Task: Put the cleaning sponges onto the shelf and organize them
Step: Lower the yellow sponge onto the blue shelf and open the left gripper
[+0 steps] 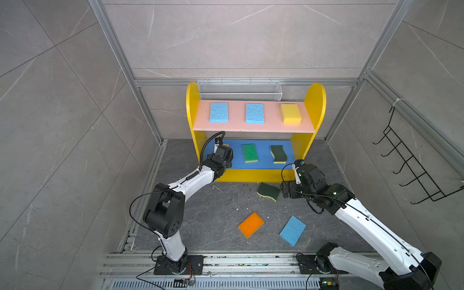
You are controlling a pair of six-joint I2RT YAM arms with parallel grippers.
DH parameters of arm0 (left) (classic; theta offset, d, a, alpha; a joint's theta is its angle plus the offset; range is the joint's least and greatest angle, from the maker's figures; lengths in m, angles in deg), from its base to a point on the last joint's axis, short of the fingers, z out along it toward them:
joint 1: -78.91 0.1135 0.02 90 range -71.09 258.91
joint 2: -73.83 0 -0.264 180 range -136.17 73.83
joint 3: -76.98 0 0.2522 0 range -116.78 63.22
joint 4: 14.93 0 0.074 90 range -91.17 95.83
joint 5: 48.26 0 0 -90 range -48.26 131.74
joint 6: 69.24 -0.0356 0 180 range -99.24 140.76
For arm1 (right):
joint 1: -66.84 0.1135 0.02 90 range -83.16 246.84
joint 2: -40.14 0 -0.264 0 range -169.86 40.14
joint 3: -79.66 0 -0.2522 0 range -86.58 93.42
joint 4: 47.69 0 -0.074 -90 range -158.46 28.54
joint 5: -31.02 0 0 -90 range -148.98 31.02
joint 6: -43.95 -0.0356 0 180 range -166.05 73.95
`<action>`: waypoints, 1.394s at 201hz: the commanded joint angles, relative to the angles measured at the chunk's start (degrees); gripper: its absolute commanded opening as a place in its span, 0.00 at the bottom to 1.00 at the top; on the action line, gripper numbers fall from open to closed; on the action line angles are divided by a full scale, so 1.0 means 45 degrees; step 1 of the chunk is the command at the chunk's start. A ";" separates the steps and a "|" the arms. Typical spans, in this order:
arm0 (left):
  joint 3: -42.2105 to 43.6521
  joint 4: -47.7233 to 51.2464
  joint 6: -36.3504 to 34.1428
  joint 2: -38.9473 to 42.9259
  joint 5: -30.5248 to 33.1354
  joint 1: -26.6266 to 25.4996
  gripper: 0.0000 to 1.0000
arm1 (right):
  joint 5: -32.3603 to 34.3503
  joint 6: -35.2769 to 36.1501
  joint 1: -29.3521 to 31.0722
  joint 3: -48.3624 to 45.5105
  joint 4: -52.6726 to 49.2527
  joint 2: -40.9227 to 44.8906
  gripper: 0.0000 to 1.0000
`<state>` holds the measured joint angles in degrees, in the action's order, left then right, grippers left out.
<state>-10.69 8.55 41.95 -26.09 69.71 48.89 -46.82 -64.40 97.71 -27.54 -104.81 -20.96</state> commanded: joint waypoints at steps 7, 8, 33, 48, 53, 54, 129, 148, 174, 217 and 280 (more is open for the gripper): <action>0.0164 -0.0050 0.0458 0.0583 0.0194 -0.0086 0.75 | 0.0051 -0.0043 -0.0075 0.0121 -0.0317 0.0290 0.99; 0.0169 -0.0050 0.0472 0.0593 0.0193 -0.0086 0.75 | 0.0051 -0.0044 -0.0060 0.0121 -0.0322 0.0293 0.99; 0.0262 -0.0018 0.0623 0.0682 0.0305 -0.0213 0.74 | 0.0051 -0.0063 -0.0062 0.0083 -0.0376 0.0396 0.99; 0.0273 0.0045 0.0760 0.0737 0.0526 -0.0329 0.72 | 0.0031 -0.0083 -0.0064 0.0065 -0.0390 0.0482 0.99; 0.0255 0.0092 0.0784 0.0741 0.0588 -0.0366 0.72 | 0.0031 -0.0083 -0.0079 0.0058 -0.0413 0.0509 0.99; 0.0254 0.0090 0.0781 0.0740 0.0605 -0.0373 0.72 | 0.0031 -0.0083 -0.0071 0.0070 -0.0399 0.0510 0.99; -0.0216 0.0927 0.1365 0.0299 0.1343 -0.0450 0.80 | 0.0032 -0.0083 -0.0064 0.0054 -0.0560 0.0804 0.99; -0.0290 0.1006 0.1336 0.0285 0.1364 -0.0446 0.83 | 0.0031 -0.0083 -0.0056 0.0065 -0.0569 0.0823 0.99; -0.0367 0.0976 0.1102 0.0309 0.1140 -0.0454 0.83 | 0.0031 -0.0092 -0.0065 0.0068 -0.0542 0.0805 0.99; -0.0222 0.0986 0.1127 0.0649 0.0708 -0.0458 0.84 | -0.0029 -0.0141 -0.0064 0.0073 -0.0521 0.0766 0.99; 0.0399 0.1024 0.1134 0.1535 0.0347 -0.0601 0.88 | -0.0057 -0.0219 -0.0066 0.0005 -0.0581 0.0878 0.99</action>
<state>-9.73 12.72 46.81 -23.93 71.72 46.64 -46.84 -64.45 97.67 -27.54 -105.88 -18.12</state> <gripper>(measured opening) 0.872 0.993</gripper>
